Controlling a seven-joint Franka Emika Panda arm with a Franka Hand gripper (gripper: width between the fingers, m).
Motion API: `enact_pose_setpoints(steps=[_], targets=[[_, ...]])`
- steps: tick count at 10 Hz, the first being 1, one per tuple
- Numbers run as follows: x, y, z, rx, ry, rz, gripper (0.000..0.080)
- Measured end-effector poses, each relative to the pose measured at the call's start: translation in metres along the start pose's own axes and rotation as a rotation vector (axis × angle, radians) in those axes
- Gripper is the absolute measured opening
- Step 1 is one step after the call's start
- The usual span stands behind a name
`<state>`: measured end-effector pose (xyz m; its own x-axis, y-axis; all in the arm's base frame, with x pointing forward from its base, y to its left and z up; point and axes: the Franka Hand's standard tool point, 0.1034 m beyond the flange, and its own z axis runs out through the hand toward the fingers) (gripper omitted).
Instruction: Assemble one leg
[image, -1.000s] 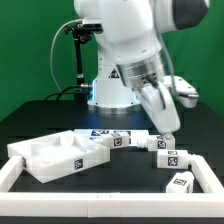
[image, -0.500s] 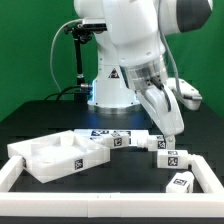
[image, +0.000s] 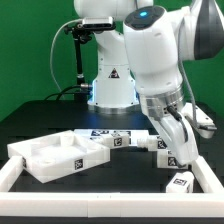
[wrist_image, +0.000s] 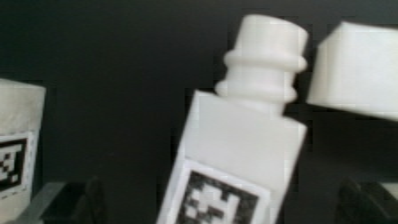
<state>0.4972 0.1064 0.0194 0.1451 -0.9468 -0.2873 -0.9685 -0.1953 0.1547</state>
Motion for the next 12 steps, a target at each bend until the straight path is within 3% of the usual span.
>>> enact_pose_setpoints(steps=[2, 3, 4, 6, 9, 12], targets=[[-0.002, -0.002, 0.000, 0.009, 0.007, -0.009, 0.0649], [-0.002, -0.002, 0.000, 0.008, 0.007, -0.009, 0.0523], [-0.002, -0.002, 0.000, 0.008, 0.007, -0.009, 0.0523], [-0.002, -0.002, 0.000, 0.009, 0.007, -0.009, 0.0274], [-0.001, 0.000, -0.006, 0.010, -0.013, -0.013, 0.0275], [-0.035, 0.020, -0.008, -0.008, -0.011, -0.091, 0.0275]])
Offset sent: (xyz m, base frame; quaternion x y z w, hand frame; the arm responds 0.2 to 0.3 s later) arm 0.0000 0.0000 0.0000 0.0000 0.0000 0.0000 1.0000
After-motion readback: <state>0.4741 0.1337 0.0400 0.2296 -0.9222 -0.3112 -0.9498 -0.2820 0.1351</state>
